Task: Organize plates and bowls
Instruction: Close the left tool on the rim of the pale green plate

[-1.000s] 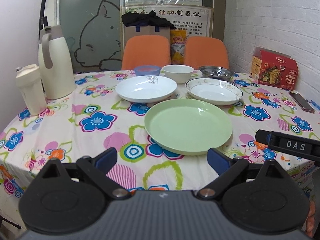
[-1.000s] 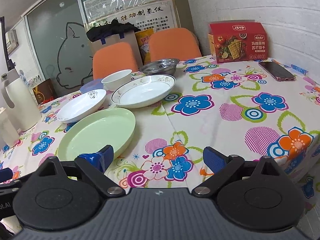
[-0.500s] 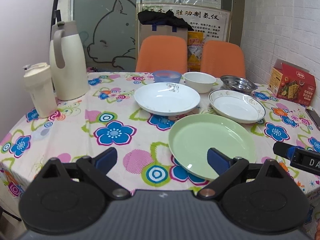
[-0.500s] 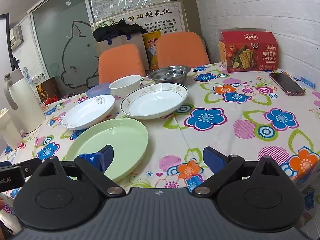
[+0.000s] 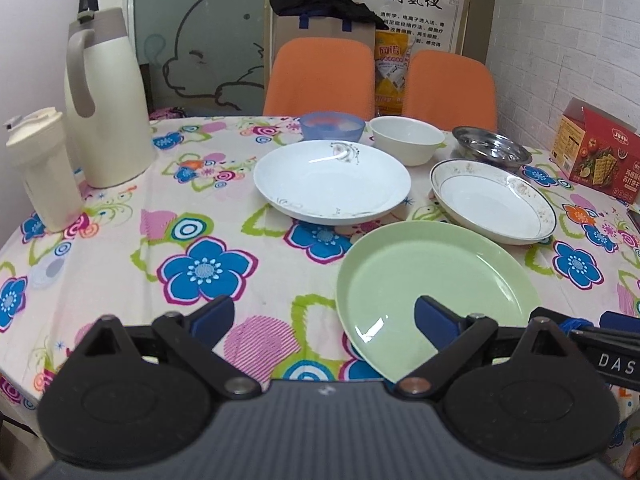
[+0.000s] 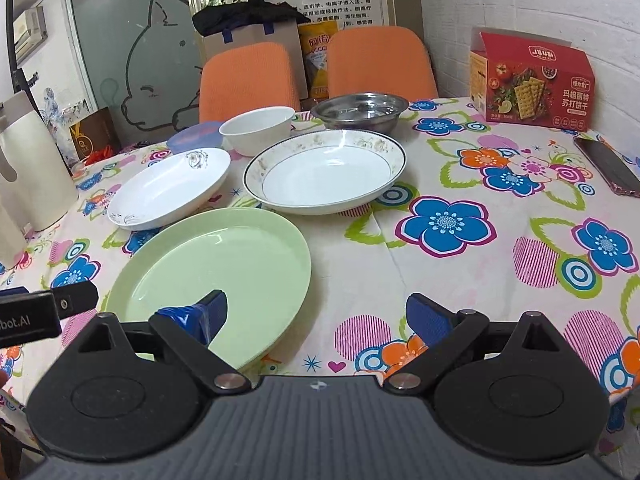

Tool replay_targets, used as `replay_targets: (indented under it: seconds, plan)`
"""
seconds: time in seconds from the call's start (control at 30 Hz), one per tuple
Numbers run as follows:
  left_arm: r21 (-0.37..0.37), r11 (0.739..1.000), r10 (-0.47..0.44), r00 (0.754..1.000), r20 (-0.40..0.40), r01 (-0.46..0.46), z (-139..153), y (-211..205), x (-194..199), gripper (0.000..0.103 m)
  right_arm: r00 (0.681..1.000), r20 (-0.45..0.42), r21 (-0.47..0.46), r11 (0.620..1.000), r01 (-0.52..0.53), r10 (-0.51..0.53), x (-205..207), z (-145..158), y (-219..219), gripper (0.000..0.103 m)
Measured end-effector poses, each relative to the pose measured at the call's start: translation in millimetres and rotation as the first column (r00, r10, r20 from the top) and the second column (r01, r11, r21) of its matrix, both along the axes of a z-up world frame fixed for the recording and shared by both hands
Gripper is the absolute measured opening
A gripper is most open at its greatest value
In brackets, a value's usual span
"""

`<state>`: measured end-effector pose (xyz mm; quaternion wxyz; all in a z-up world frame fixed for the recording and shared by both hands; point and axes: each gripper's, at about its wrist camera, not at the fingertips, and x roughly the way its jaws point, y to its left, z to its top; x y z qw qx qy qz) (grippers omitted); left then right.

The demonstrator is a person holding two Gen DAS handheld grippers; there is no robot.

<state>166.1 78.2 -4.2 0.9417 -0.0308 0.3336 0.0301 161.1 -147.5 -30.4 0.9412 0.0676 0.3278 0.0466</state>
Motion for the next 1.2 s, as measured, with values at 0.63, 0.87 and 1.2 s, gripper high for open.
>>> replay_targets:
  seconds: [0.63, 0.87, 1.2]
  plan:
    - [-0.018, 0.996, -0.085, 0.988, -0.132, 0.084, -39.5, -12.9, 65.5, 0.095, 0.989, -0.018, -0.106, 0.983, -0.150, 0.149, 43.4, -29.6, 31.4, 0.086]
    - [-0.023, 0.989, -0.149, 0.981, -0.128, 0.147, -42.8, -11.9, 66.2, 0.089, 0.980, 0.053, -0.112, 0.976, -0.185, 0.192, 42.2, -34.7, 27.6, 0.087]
    - [-0.024, 0.982, -0.189, 0.978, -0.090, 0.188, -38.1, -14.6, 57.8, 0.045, 0.961, 0.073, -0.107, 0.960, -0.259, 0.267, 40.8, -34.1, 40.8, 0.076]
